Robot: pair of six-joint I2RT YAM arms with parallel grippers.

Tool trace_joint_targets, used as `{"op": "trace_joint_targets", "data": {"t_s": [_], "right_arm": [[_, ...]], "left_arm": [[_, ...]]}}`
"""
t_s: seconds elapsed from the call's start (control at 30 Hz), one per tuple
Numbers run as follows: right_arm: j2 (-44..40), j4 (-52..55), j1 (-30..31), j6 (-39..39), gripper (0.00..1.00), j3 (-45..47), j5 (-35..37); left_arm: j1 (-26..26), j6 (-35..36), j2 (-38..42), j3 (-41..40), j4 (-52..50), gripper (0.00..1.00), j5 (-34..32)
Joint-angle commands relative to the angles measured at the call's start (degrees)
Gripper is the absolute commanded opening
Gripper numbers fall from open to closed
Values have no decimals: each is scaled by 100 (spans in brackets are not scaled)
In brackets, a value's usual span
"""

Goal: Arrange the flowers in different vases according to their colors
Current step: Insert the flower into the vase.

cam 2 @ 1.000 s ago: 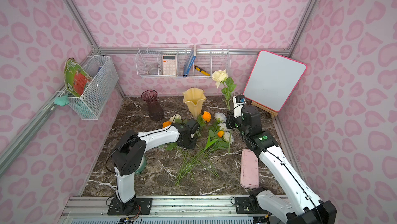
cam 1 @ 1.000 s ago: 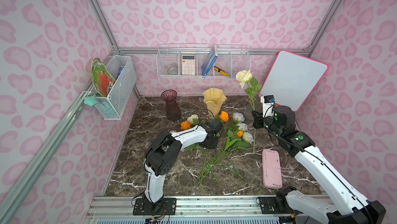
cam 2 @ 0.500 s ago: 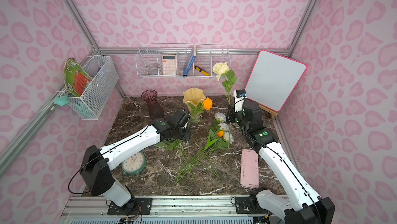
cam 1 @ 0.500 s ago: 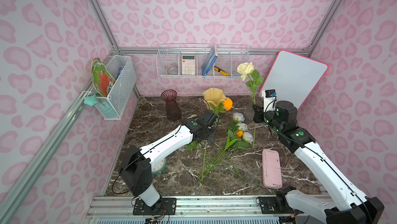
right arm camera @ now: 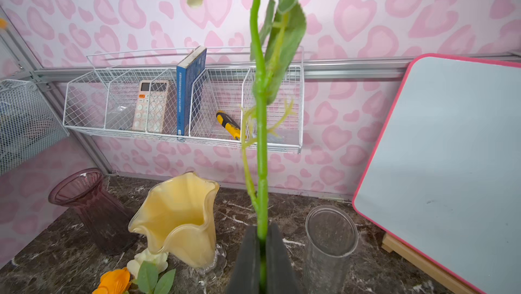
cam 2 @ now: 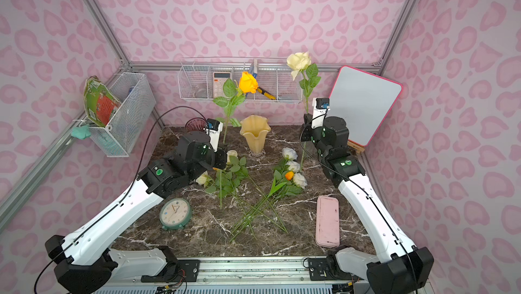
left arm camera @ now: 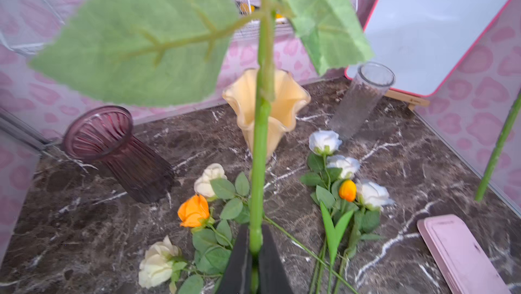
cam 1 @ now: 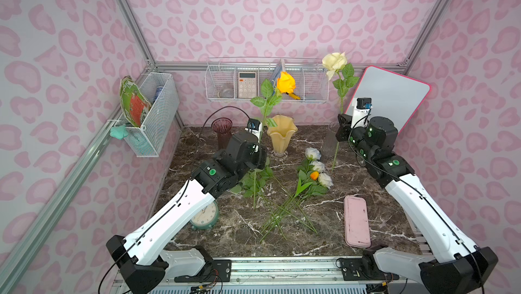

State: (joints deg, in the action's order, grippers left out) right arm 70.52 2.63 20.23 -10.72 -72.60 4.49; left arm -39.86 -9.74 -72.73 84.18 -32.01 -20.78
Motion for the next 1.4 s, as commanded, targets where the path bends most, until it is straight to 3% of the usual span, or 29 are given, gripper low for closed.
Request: {"op": "trace_joint_targets", "data": {"t_s": [0.0, 0.23, 0.57, 0.8, 1.1, 1.37], "right_arm": [[71, -457, -36, 72, 0, -51, 98], [246, -704, -159, 221, 0, -188, 357], [698, -1588, -362, 542, 0, -293, 685], [1235, -2303, -397, 1052, 0, -492, 960], [1321, -3534, 69, 1310, 0, 49, 1901], [1734, -5514, 435, 2354, 0, 593, 2922]], "left_arm": [[90, 700, 33, 96, 642, 0, -576], [466, 1181, -128, 407, 1575, 0, -287], [518, 1782, -1374, 1730, 3059, 0, 211], [526, 2008, -2252, 2146, 4402, 0, 504], [686, 2001, -3333, 2928, 4834, 0, 680], [834, 2001, -3658, 2981, 5022, 0, 680]]}}
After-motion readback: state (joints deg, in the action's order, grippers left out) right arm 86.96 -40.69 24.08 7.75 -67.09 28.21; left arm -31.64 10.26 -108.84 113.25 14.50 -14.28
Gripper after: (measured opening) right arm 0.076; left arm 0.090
